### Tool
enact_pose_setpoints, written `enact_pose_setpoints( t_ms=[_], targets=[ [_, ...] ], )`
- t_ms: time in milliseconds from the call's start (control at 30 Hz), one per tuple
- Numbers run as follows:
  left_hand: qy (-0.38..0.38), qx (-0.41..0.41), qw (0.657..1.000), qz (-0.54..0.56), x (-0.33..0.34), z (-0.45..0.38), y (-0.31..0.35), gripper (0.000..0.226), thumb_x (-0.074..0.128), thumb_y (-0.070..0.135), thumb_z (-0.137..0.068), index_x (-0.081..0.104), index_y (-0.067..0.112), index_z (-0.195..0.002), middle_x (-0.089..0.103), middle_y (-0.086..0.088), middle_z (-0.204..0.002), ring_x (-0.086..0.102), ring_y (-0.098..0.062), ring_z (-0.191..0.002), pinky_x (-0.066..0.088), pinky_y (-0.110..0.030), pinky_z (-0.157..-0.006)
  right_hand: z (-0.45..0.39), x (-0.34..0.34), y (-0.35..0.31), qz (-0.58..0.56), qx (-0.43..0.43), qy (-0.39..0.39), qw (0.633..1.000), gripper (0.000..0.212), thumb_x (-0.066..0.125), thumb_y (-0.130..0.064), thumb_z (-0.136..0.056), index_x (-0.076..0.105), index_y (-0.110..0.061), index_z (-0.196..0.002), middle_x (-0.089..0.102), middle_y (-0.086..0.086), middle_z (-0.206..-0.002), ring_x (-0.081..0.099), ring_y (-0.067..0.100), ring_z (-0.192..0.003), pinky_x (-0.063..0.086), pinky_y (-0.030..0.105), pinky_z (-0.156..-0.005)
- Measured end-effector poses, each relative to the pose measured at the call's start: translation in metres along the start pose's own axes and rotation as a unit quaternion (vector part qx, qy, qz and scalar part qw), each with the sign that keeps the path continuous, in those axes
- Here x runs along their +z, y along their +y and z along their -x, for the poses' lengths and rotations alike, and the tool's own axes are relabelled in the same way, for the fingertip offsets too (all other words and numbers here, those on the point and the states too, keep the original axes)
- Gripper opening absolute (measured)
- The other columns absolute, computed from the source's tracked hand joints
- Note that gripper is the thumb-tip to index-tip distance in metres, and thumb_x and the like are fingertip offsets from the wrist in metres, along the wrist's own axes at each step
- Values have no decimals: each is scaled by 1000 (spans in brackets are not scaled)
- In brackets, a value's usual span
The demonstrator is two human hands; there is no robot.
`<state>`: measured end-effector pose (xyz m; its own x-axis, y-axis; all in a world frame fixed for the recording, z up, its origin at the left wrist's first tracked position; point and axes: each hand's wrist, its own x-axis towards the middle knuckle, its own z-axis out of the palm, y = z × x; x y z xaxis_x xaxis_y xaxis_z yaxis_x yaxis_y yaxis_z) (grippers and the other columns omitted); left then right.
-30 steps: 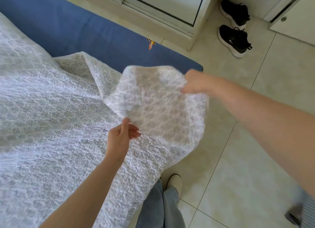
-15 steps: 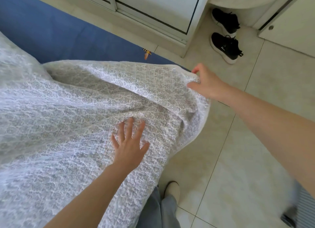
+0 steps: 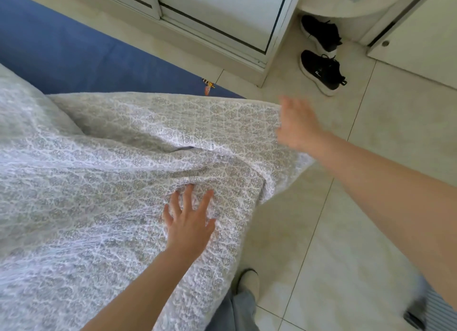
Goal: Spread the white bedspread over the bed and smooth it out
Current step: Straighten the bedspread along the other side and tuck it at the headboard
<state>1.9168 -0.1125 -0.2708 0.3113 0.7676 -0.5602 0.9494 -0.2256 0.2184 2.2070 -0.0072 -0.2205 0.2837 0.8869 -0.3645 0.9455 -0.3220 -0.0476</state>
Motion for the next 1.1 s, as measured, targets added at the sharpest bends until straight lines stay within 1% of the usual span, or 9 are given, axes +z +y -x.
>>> enact_pose_setpoints(
  t_ms=[200,333,433,500,567,667,833,1000,1100],
  targets=[
    [167,62,979,96,-25,-20,-6,27,60,22,-91,62,16,-118,56,1,-120,48,-17,-113,45,-41,-100,-21,22,-33,-146,5,-101,984,111,74,-38,-82,-7,-16,-155,17,11,-160,16,44,-144,20,55,-115],
    [287,17,935,207,-72,-60,-14,12,58,16,-94,60,8,-102,61,-2,-97,57,-16,-85,50,-27,-74,-34,28,-21,-60,3,-63,996,97,76,-37,-80,14,-16,-151,46,13,-137,56,33,-111,51,49,-90],
    [244,-153,908,305,-101,-106,-21,31,54,39,-97,59,9,-103,66,-5,-91,58,-15,-70,49,-28,-60,-38,30,-17,-57,-10,-82,995,51,66,-23,-91,37,-14,-133,60,2,-88,57,19,-74,51,38,-69],
    [158,-266,873,377,-116,-134,-26,60,52,65,-90,60,6,-104,70,-5,-87,62,-17,-64,46,-29,-52,-39,28,-15,-18,-19,-92,995,25,52,-6,-94,48,-14,-117,61,2,-88,57,19,-76,51,36,-71],
    [86,-317,833,445,-125,-156,-28,68,58,69,-84,60,5,-106,73,-7,-88,67,-18,-65,48,-28,-50,-39,27,-13,23,-37,-89,995,29,47,3,-90,52,-15,-112,58,2,-86,56,21,-76,50,33,-68],
    [70,-351,823,441,-127,-174,-31,44,71,42,-87,61,2,-100,74,-12,-89,63,-18,-57,42,-25,-42,-45,26,-7,28,-59,-72,995,35,48,2,-91,43,-10,-123,46,0,-70,45,17,-58,39,30,-53],
    [114,-365,804,454,-118,-177,-36,34,76,32,-85,58,3,-83,75,-19,-86,62,-23,-56,45,-28,-45,-66,23,-1,-87,-46,-103,990,66,63,-48,-89,27,-17,-134,59,1,-78,56,18,-62,42,31,-54],
    [174,-336,801,465,-125,-168,-15,28,74,28,-87,59,7,-77,71,-14,-76,61,-12,-39,51,-22,-40,-79,23,5,-18,-129,-91,987,19,44,-22,-102,48,-16,-119,51,1,-82,51,22,-76,32,29,-54],
    [174,-266,798,512,-138,-176,17,22,72,24,-89,61,6,-81,72,-10,-75,70,-13,-52,59,-24,-52,-89,6,36,-11,-94,-45,995,20,43,-10,-99,48,-16,-117,50,1,-80,53,26,-74,34,28,-55]
  ],
)
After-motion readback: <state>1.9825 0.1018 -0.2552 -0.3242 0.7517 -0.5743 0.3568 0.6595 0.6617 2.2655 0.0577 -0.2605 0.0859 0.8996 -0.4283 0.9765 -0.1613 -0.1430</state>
